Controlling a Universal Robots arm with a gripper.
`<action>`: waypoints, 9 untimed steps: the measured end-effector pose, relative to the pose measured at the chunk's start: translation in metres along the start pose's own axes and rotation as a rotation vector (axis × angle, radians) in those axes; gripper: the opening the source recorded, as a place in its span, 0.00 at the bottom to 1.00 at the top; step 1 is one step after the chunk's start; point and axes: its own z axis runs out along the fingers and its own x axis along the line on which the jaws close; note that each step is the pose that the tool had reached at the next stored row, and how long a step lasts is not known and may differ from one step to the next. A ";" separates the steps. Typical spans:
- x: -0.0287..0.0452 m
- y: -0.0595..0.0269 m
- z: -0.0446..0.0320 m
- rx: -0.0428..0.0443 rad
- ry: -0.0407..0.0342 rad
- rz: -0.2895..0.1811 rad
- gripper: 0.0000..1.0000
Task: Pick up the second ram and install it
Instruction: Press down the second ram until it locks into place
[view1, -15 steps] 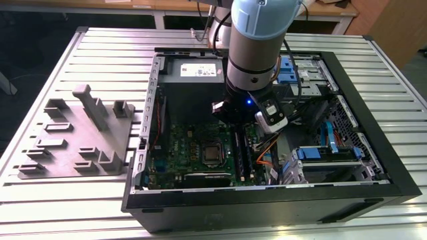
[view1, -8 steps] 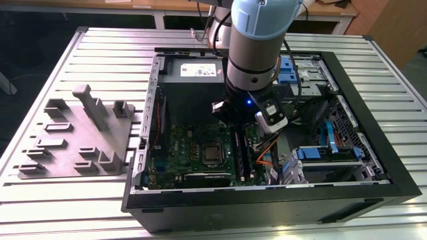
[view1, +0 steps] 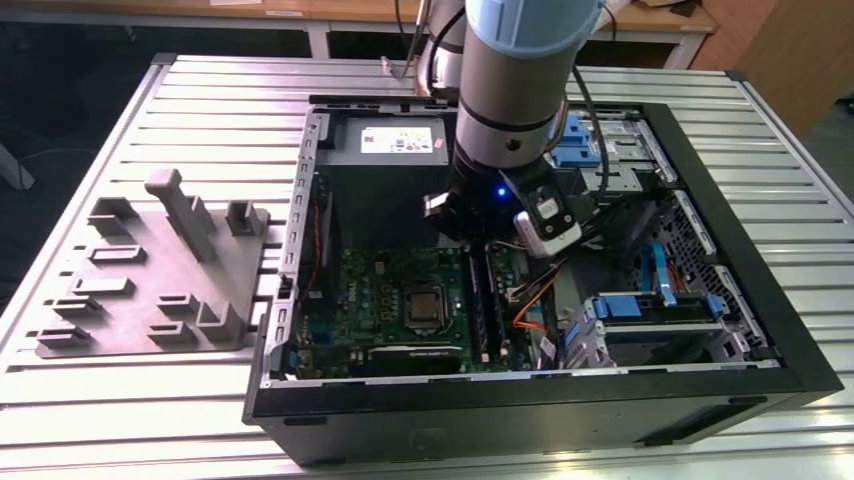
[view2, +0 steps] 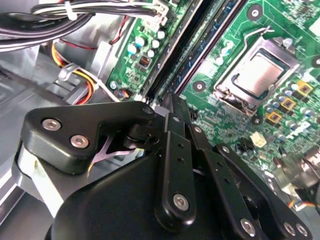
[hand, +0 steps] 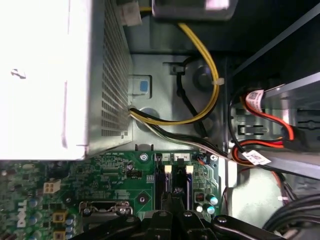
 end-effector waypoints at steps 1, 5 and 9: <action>-0.0001 0.0002 -0.0028 0.0002 0.0000 0.000 0.10; -0.0003 0.0005 -0.0060 0.0000 0.0000 0.000 0.10; -0.0002 0.0001 -0.0062 0.0004 0.0001 0.000 0.10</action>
